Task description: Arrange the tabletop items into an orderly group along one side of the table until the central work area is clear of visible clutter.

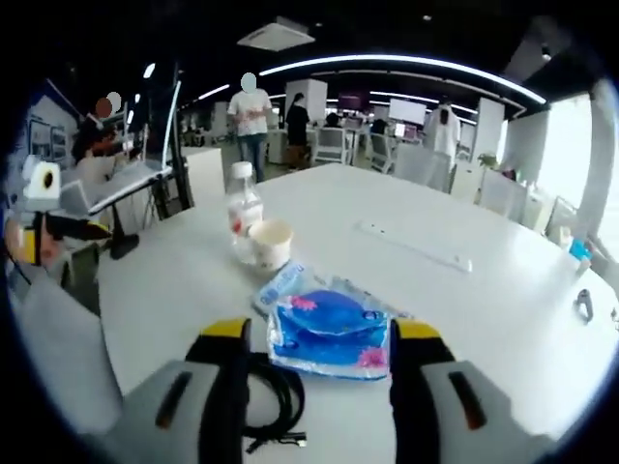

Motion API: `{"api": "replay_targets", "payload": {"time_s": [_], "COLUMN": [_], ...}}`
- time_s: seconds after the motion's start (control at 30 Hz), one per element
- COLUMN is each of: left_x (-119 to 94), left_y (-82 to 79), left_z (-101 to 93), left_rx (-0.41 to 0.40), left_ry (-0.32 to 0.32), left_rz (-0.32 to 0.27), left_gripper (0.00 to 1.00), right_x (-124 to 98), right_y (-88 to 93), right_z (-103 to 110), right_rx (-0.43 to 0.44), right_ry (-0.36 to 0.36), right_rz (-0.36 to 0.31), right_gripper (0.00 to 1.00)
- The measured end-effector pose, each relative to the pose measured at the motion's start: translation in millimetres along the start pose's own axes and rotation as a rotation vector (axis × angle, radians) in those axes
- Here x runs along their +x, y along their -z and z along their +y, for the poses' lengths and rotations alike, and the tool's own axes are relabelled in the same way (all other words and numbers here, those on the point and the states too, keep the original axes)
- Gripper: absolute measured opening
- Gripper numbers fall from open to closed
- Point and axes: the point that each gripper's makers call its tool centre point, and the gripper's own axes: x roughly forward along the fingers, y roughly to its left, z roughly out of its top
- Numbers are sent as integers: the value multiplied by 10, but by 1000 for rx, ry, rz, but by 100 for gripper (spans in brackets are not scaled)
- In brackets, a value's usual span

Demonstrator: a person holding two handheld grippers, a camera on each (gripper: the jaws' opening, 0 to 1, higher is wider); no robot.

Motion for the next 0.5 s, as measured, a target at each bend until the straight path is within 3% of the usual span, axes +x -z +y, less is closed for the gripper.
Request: {"api": "replay_targets", "payload": {"time_s": [0.1,0.3,0.5], "left_x": [95,250,580], "left_y": [70,74,241], "left_z": [39,42,5], "left_rx": [-4,9,8], "left_ry": [9,4,-19], "left_rz": [57,66,93], "left_gripper": [96,96,96], "right_x": [-68,-147,-266], "right_y": [130,360,598], "right_z": [-78,-213,-376], "right_rx": [12,71,104], "right_ry": [18,18,-8], "right_rz": [11,18,50], "right_gripper": [55,55,54]}}
